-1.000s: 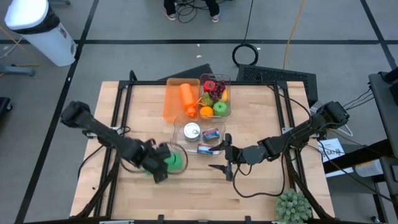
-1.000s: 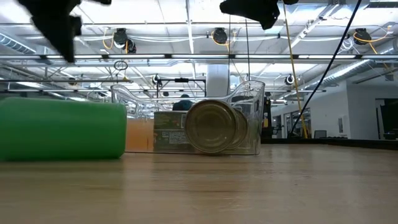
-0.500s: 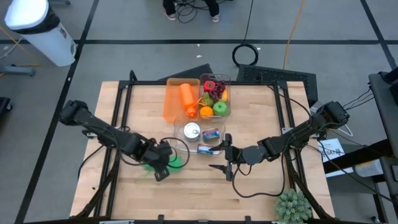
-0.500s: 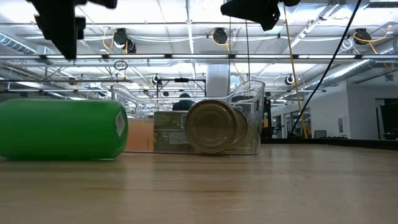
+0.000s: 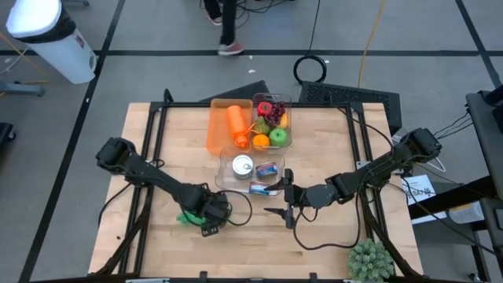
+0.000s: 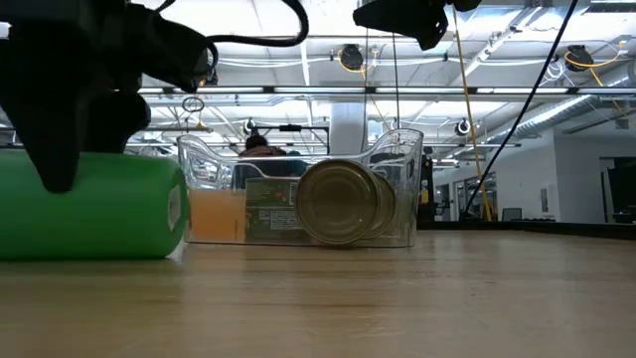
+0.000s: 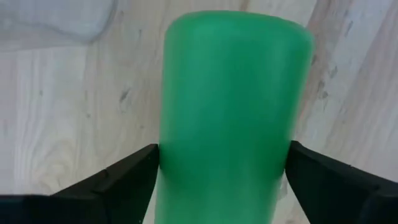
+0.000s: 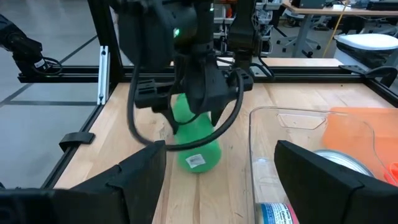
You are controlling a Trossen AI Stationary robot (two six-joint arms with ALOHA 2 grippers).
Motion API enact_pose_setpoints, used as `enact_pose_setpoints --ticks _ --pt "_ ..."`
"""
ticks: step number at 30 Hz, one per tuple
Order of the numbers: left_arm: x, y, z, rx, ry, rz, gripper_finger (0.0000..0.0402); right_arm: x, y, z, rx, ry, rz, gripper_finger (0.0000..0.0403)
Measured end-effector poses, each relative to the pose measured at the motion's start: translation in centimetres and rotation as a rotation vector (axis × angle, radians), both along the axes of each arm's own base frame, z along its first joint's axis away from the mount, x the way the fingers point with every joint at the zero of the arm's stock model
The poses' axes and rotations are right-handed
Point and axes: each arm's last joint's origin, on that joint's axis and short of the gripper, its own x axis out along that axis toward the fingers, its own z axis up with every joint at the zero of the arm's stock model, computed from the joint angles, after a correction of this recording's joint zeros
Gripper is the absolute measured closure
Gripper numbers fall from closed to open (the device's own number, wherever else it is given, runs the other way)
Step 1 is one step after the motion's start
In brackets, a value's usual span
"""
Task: Pick & Place Food Item
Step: Put the green water bottle into the orange bin
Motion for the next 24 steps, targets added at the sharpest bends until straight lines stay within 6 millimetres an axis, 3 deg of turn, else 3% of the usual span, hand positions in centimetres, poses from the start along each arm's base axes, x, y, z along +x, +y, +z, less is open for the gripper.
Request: enact_pose_setpoints --ticks 11,20,24 --pt "0.7 0.3 -1.3 0.039 -0.001 0.161 0.0045 -0.1 -0.1 -0.4 -0.004 0.003 -0.002 0.0122" --pt "0.9 1.3 -0.9 0.003 0.010 0.312 0.0152 0.0 -0.7 -0.7 0.001 0.006 -0.022 0.0122" --pt "0.8 1.7 1.4 -0.041 -0.054 0.352 0.0194 0.0 -0.7 -0.7 0.002 0.006 -0.021 0.0122"
